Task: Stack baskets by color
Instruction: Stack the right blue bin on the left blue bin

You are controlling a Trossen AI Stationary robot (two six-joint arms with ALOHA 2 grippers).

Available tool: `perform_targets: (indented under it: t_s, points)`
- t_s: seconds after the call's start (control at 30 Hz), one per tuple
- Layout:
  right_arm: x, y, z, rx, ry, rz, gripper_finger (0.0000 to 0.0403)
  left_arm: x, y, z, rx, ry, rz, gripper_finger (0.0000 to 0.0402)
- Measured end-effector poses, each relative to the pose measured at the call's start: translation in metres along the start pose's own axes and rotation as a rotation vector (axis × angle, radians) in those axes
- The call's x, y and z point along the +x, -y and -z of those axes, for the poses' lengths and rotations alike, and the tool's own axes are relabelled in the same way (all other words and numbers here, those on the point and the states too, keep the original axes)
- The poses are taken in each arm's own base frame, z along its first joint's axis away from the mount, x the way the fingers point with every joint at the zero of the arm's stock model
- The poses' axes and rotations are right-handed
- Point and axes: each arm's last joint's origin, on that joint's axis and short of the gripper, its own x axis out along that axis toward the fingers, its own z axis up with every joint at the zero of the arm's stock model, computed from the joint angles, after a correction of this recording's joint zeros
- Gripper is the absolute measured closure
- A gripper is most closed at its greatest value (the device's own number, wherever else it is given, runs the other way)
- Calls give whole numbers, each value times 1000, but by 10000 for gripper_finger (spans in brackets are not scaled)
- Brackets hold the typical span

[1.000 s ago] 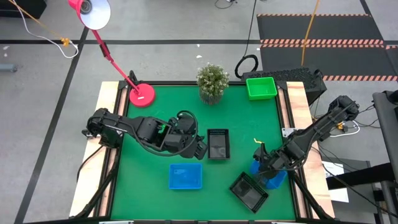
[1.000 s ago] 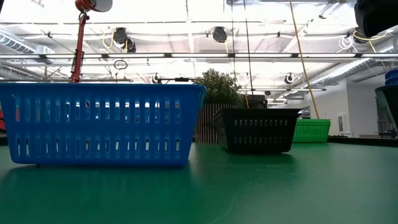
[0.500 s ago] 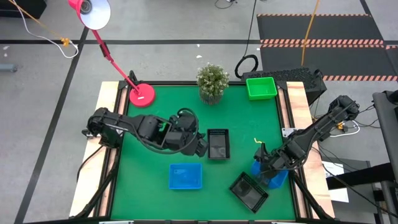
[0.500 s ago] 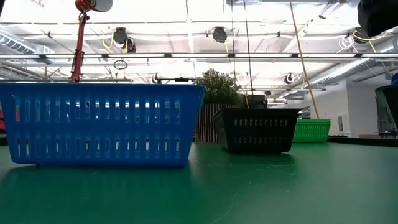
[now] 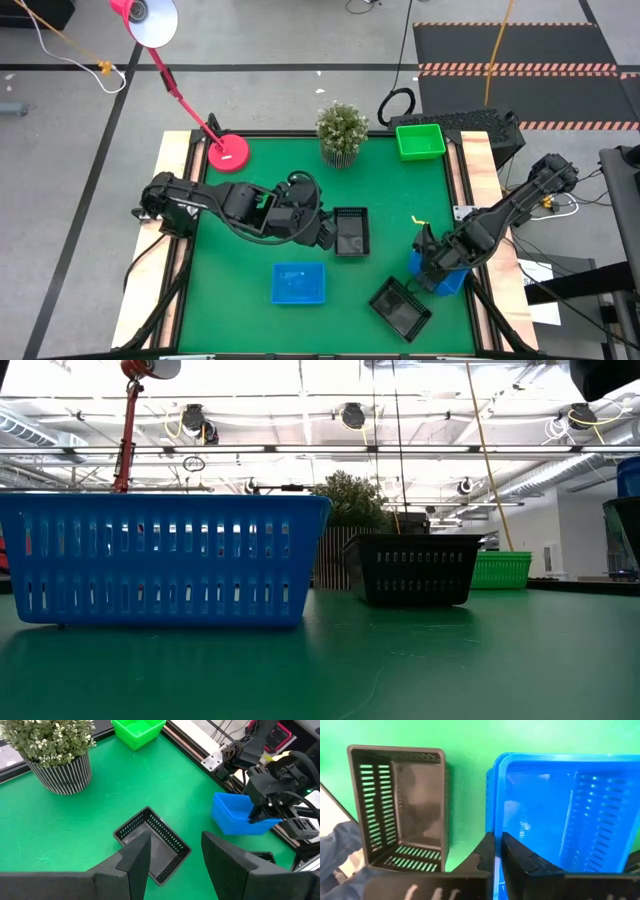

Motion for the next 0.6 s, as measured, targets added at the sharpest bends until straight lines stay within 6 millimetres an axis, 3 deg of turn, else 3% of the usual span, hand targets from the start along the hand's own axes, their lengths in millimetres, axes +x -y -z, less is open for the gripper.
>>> perform_targets:
  t_s: [0.6]
  points:
    - [-7,-6,-6,15,32,-123,395,0,0,0,17,-1,-1,225]
